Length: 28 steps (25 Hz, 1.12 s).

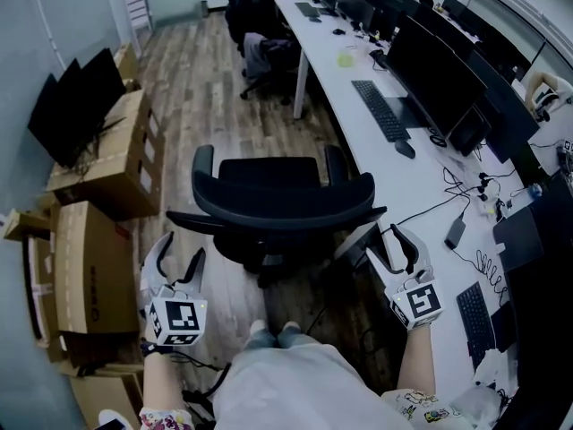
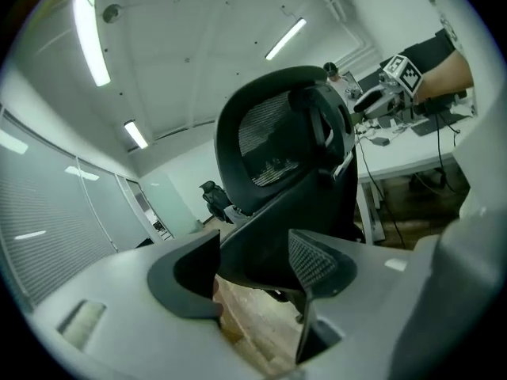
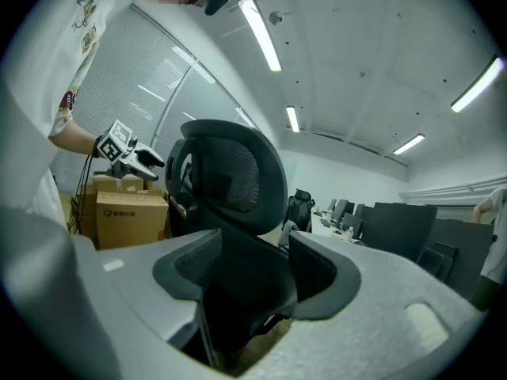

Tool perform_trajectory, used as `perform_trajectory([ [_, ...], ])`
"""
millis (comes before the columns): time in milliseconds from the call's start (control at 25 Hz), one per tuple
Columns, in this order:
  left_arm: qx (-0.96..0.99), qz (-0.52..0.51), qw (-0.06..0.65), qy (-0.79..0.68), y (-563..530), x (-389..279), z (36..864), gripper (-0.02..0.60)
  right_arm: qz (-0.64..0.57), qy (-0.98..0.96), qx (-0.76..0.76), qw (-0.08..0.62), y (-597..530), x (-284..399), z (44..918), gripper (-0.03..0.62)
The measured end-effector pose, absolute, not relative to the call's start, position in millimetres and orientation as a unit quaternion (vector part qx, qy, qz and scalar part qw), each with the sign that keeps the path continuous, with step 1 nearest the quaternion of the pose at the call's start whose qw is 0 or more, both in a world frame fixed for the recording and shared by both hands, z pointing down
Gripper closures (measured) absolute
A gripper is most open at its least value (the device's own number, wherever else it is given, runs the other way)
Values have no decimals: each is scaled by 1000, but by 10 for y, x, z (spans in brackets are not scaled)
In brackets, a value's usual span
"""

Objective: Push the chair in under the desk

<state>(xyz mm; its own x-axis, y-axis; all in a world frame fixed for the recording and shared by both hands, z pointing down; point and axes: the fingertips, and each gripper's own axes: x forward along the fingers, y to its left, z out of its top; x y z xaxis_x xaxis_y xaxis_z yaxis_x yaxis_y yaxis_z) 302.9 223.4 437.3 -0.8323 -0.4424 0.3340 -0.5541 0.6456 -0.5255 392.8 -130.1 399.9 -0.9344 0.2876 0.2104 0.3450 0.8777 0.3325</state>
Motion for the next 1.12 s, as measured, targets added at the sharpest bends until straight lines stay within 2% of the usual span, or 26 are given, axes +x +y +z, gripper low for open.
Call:
perform_trajectory([
  [320,280,412,97,-862,2236,2787,4539,247,-248,-939,-195,140,-1412,3682,4362,306],
  [640,287,483,99,-821,2193,2554,4652,239,-320,-907,-221,161,-1512,3486,4500,290],
  [880,280,516,97,-804,2149,2440,4739,278,-349,-891,-241,164,-1506,3348,4547,290],
  [960,271,519,94,-805,2149,2405,4713,325,-364,-885,-243,161,-1505,3304,4544,309],
  [1000,268,519,93,-806,2147,2393,4701,328,-369,-883,-244,157,-1507,3290,4537,328],
  [1120,263,524,92,-805,2139,2377,4689,325,-376,-880,-251,149,-1524,3272,4536,332],
])
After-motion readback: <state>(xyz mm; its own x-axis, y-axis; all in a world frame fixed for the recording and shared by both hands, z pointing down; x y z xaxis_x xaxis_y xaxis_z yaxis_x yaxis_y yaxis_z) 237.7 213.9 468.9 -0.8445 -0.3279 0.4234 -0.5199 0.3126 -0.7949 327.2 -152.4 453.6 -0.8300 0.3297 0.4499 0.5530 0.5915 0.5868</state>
